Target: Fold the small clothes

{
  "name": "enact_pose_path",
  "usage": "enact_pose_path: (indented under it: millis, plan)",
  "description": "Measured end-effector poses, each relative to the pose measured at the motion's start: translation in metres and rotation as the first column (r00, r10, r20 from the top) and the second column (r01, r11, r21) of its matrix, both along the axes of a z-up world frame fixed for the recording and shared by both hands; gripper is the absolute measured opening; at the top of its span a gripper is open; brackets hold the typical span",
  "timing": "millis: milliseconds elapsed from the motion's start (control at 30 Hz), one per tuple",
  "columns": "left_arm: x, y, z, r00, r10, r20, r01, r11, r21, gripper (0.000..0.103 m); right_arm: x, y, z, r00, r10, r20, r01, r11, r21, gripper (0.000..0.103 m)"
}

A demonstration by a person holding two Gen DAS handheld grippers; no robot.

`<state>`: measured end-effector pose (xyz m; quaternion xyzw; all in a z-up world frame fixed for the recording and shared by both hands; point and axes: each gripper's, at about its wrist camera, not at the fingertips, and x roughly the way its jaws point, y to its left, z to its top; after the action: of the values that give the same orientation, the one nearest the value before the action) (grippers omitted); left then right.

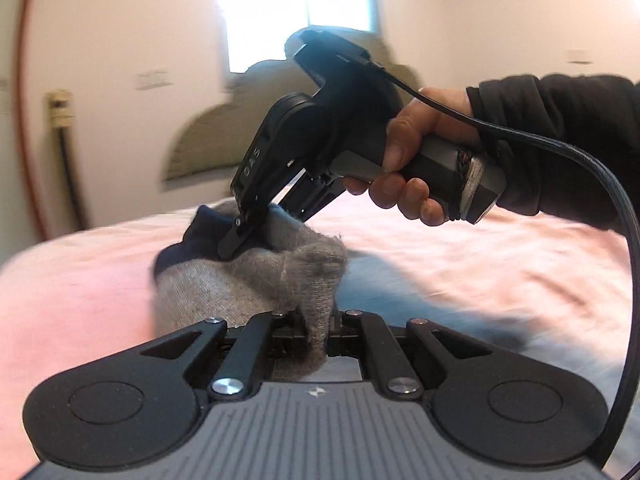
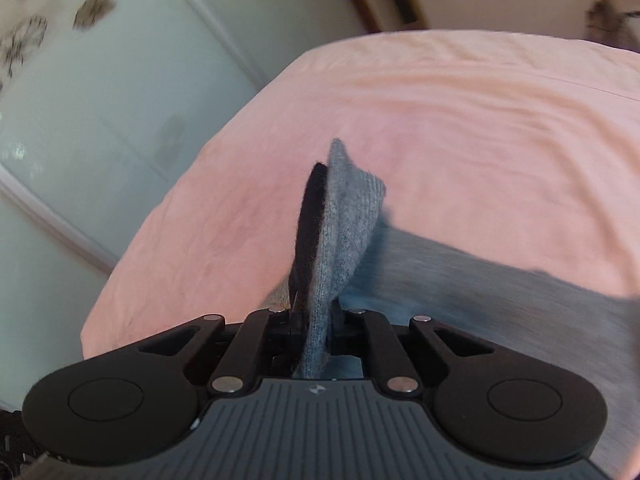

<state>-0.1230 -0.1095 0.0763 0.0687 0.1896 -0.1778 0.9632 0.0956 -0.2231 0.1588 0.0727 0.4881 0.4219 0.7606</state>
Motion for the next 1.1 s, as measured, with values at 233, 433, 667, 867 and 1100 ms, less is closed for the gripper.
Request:
enact_pose_path:
  millis: [233, 433, 667, 867, 1100]
  plan:
    - [0.024, -0.053, -0.044, 0.982, -0.1, -0.158, 0.106, 0.994, 0.031, 0.005, -0.002, -0.12, -0.067, 0.96, -0.235, -0.151, 0.241, 0.97, 0.026, 0.025]
    - [0.036, -0.055, -0.044, 0.979, -0.113, -0.17, 0.124, 0.991, 0.056, 0.005, 0.002, -0.138, -0.079, 0.947, -0.259, -0.191, 0.3, 0.927, 0.227, 0.07]
    - [0.039, -0.063, -0.048, 0.974, -0.143, -0.173, 0.151, 0.988, 0.034, 0.005, 0.01, -0.107, -0.067, 0.975, -0.211, -0.065, 0.217, 0.97, 0.112, 0.016]
    - [0.041, -0.051, -0.048, 0.965, -0.188, -0.181, 0.187, 0.982, -0.024, 0.007, 0.02, -0.148, -0.1, 0.927, -0.345, -0.147, 0.362, 0.926, 0.111, 0.015]
    - [0.02, 0.068, -0.002, 0.962, -0.235, -0.137, 0.173, 0.917, -0.36, 0.084, -0.035, -0.171, -0.067, 0.902, -0.409, -0.138, 0.432, 0.852, 0.295, 0.087]
